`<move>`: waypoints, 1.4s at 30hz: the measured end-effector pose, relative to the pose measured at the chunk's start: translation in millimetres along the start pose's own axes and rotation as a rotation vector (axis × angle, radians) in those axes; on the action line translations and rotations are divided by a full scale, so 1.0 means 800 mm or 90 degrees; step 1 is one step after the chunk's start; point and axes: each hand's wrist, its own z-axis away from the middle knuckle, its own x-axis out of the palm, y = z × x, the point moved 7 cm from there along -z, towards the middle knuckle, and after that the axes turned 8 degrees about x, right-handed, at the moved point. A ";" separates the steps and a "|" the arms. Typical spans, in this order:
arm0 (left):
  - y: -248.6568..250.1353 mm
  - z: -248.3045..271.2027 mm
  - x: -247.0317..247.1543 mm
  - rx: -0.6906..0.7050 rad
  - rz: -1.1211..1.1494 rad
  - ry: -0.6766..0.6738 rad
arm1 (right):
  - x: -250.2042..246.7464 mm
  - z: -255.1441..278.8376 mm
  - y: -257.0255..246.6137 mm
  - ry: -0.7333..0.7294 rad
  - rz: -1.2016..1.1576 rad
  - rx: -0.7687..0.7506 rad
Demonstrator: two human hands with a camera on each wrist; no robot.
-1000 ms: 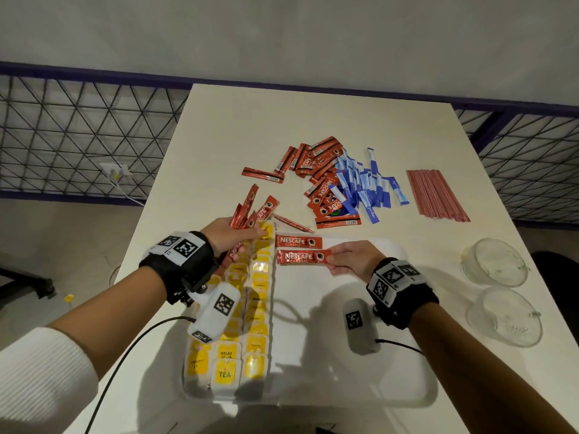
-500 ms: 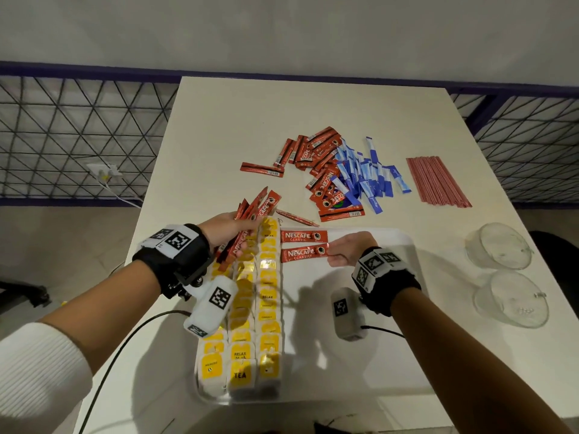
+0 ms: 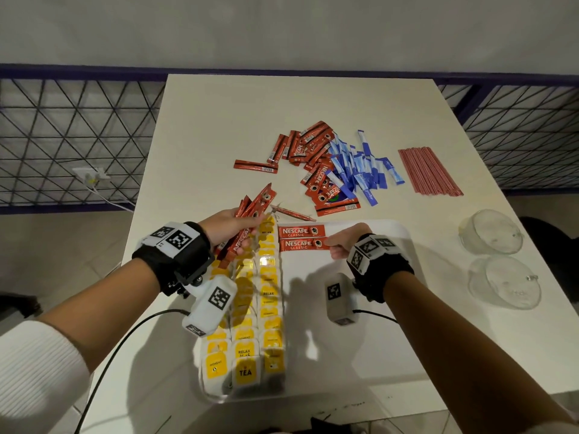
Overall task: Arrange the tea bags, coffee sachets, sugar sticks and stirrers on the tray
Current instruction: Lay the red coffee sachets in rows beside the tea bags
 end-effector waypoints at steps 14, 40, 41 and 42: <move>-0.006 0.001 -0.001 -0.011 0.019 0.010 | -0.001 -0.008 -0.011 -0.017 0.049 0.018; 0.030 0.003 0.068 -0.001 0.034 -0.051 | -0.002 0.114 -0.125 -0.223 0.098 -0.352; 0.033 0.004 0.072 0.005 0.031 -0.057 | -0.003 0.113 -0.126 -0.225 0.111 -0.358; 0.035 0.006 0.074 0.009 0.027 -0.056 | -0.005 0.115 -0.126 -0.234 0.108 -0.351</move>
